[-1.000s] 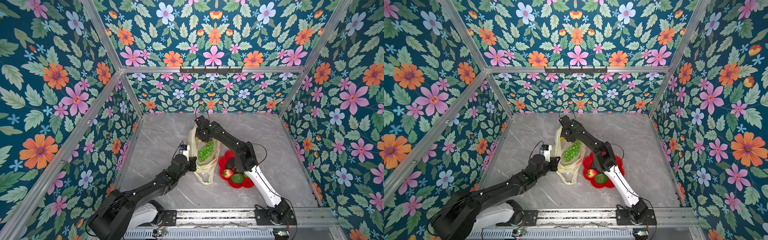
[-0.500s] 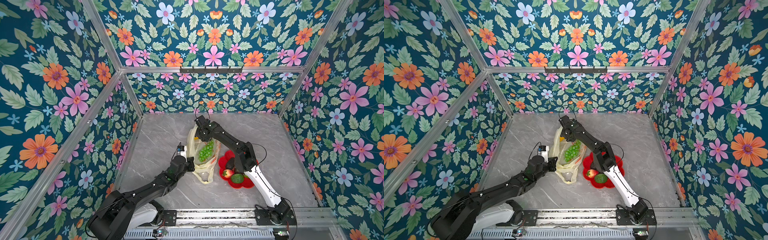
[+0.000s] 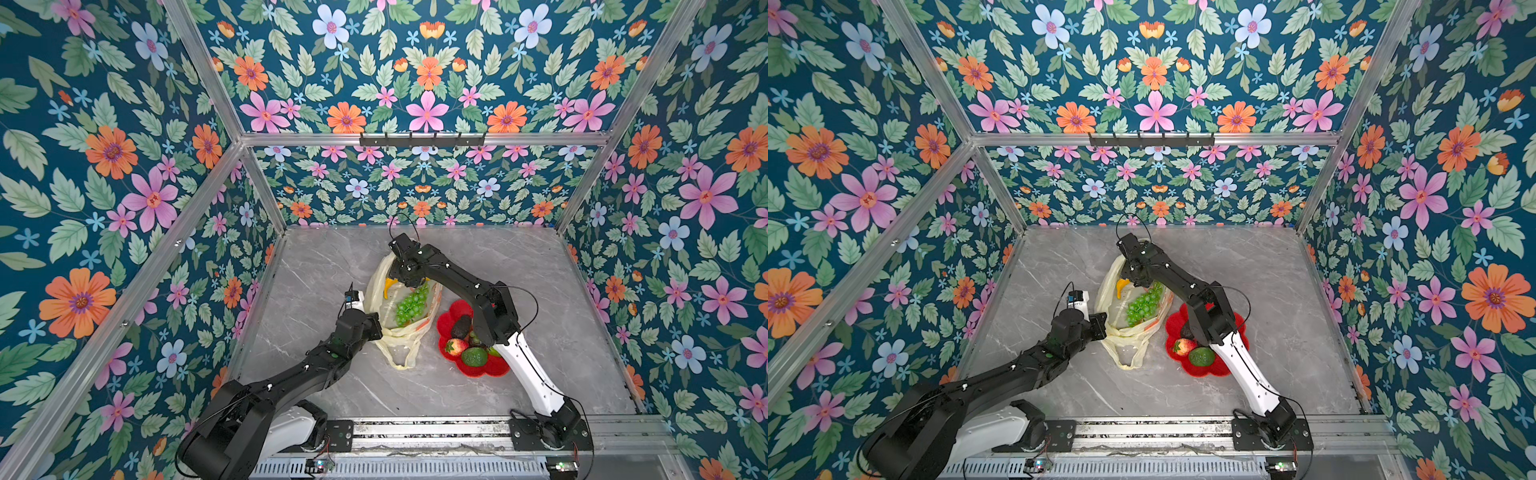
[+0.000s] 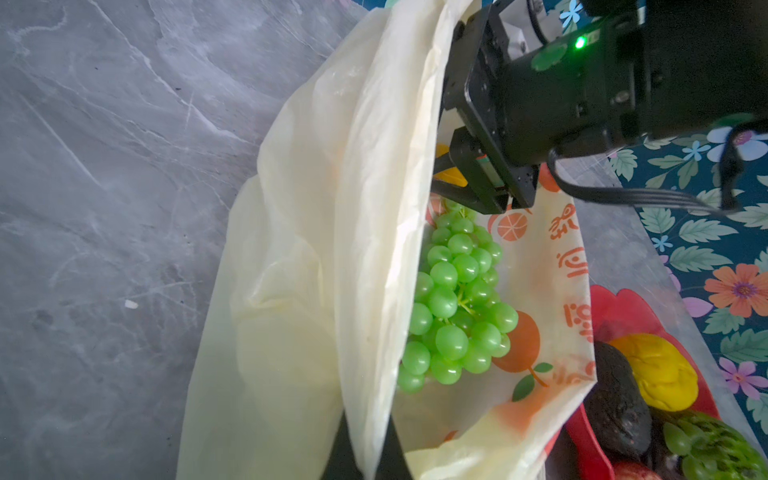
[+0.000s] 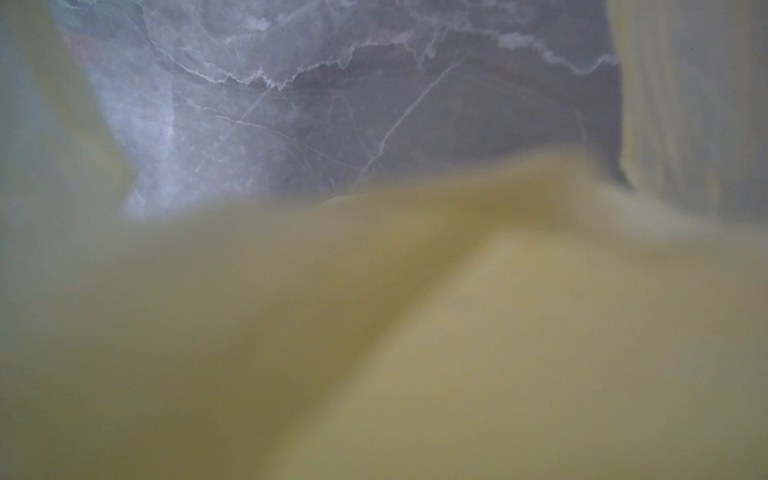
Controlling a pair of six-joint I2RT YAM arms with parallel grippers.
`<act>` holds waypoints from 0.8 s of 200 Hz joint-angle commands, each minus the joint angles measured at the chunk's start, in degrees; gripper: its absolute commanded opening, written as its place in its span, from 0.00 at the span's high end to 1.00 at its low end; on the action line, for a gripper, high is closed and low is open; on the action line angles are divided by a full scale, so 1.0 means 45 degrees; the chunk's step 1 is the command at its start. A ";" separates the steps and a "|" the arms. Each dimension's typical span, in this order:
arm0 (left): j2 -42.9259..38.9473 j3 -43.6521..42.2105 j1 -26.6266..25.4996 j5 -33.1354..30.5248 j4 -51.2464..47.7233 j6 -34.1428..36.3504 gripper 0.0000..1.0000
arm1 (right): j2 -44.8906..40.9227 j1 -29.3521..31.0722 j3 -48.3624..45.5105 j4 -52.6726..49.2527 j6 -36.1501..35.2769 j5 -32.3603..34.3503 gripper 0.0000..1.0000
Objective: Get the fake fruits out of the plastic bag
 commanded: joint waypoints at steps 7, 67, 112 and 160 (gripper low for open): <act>-0.0012 -0.0080 0.0013 0.0267 0.0311 0.0068 1.00 | -0.0124 0.0150 0.0233 0.0444 -0.0068 -0.0306 0.33; -0.0155 -0.0255 -0.0007 0.0762 0.0811 0.0107 1.00 | 0.0879 0.0148 0.1607 -0.0502 0.0159 0.0066 0.26; -0.0262 -0.0645 -0.0017 0.1589 0.1707 0.0331 1.00 | 0.1596 0.0152 0.2623 -0.1037 0.0157 0.0621 0.25; -0.0423 -0.0779 -0.0080 0.1772 0.1858 0.0399 1.00 | 0.2008 0.0018 0.3051 -0.1849 0.0001 0.1151 0.23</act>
